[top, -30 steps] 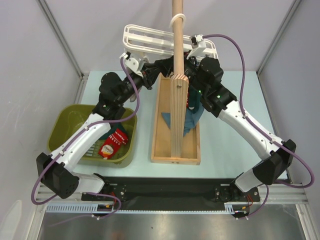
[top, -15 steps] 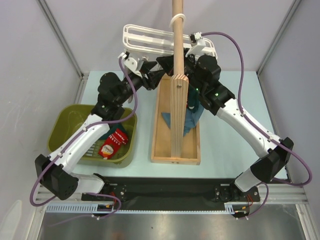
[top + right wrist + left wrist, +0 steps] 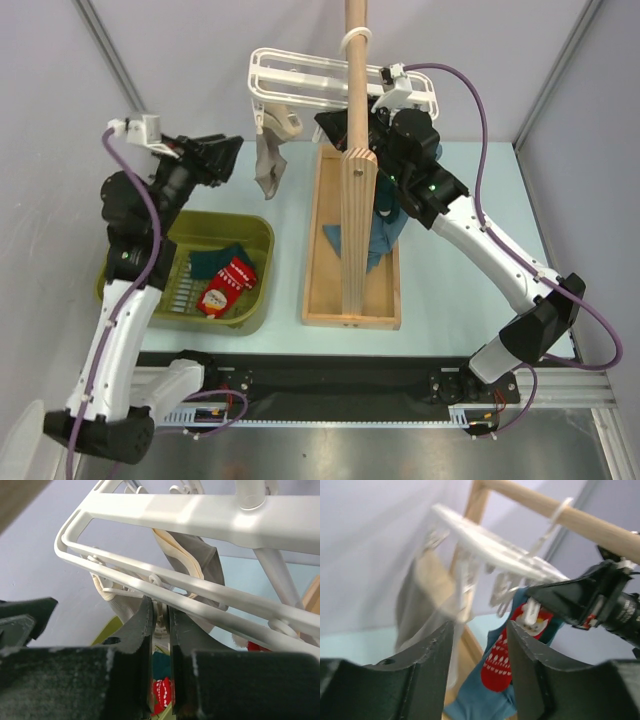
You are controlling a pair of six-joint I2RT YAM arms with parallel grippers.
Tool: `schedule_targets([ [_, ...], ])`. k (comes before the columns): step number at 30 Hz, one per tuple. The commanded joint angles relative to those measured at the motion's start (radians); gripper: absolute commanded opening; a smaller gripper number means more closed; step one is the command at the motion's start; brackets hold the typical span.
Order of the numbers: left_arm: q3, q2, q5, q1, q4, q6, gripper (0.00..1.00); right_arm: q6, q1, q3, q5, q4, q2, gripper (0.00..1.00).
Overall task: Clip the socks to the hanger
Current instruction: Open the clamp at the hanger, then pick up the sock from the bin.
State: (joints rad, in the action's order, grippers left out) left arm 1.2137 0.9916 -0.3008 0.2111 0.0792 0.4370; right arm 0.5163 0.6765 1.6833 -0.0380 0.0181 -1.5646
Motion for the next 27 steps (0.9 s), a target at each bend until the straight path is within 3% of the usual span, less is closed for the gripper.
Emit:
schedule_targets([
  [1, -0.051, -0.062, -0.026, -0.097, -0.306, 0.166, 0.55, 0.005, -0.006, 0.012, 0.001, -0.010, 0.009, 0.00],
  [5, -0.118, -0.143, 0.066, -0.154, -0.617, 0.123, 0.64, 0.011, -0.018, -0.007, 0.027, -0.006, 0.021, 0.00],
  [11, -0.206, -0.125, 0.291, -0.168, -0.806, 0.143, 0.68, 0.028, -0.026, -0.025, 0.055, 0.014, 0.026, 0.00],
  [14, -0.284, -0.053, 0.345, -0.184, -0.819, 0.225, 0.68, 0.033, -0.029, -0.028, 0.061, 0.014, 0.029, 0.00],
  [17, -0.382, 0.005, 0.327, -0.187, -0.725, 0.278, 0.64, 0.039, -0.031, -0.037, 0.067, 0.019, 0.034, 0.00],
  [20, -0.437, 0.068, 0.389, -0.187, -0.673, 0.334, 0.69, 0.042, -0.034, -0.050, 0.070, 0.028, 0.040, 0.00],
  [27, -0.515, 0.110, 0.454, -0.173, -0.582, 0.316, 0.65, 0.067, -0.045, -0.068, 0.082, 0.049, 0.043, 0.00],
])
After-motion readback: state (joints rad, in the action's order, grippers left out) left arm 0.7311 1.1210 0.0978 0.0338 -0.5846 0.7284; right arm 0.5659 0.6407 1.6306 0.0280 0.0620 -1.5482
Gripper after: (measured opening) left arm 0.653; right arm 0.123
